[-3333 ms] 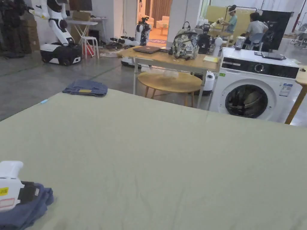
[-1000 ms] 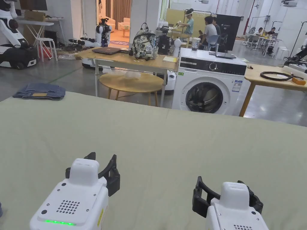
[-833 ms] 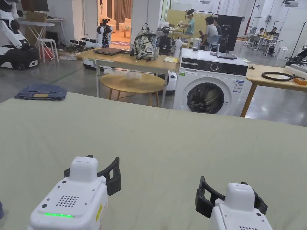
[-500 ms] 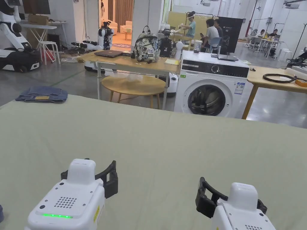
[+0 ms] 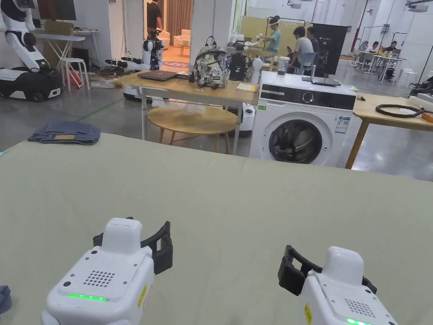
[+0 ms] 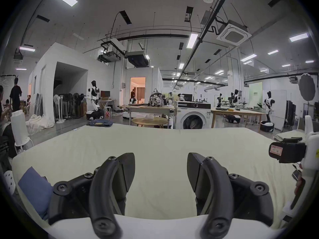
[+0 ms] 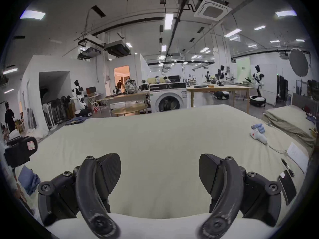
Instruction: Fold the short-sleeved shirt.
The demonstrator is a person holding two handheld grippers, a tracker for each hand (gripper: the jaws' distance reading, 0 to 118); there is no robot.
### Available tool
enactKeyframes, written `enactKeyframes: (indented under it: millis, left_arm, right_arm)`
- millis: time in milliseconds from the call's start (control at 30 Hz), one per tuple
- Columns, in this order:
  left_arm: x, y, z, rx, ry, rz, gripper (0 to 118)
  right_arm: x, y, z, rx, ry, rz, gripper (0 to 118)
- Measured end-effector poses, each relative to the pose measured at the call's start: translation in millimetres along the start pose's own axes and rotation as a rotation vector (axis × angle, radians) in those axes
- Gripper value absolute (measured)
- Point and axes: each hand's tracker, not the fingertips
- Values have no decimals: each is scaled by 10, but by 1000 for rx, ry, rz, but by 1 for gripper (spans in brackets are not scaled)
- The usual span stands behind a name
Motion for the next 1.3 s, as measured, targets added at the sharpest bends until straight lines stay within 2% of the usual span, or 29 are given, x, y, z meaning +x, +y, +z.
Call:
enactKeyframes:
  millis: [300, 667, 1000, 1300]
  left_arm:
    - [-10, -3, -7, -14, 1, -1, 62]
    - [-31, 6, -24, -21, 10, 5, 62]
    - [-39, 12, -4, -13, 26, 0, 62]
    - [-42, -2, -17, -35, 25, -2, 62]
  right_arm:
    - [62, 15, -70, -34, -89, 8, 95]
    - [65, 8, -67, -38, -80, -19, 95]
    - [39, 38, -73, -35, -68, -11, 95]
    - [28, -12, -73, -53, -96, 2, 95]
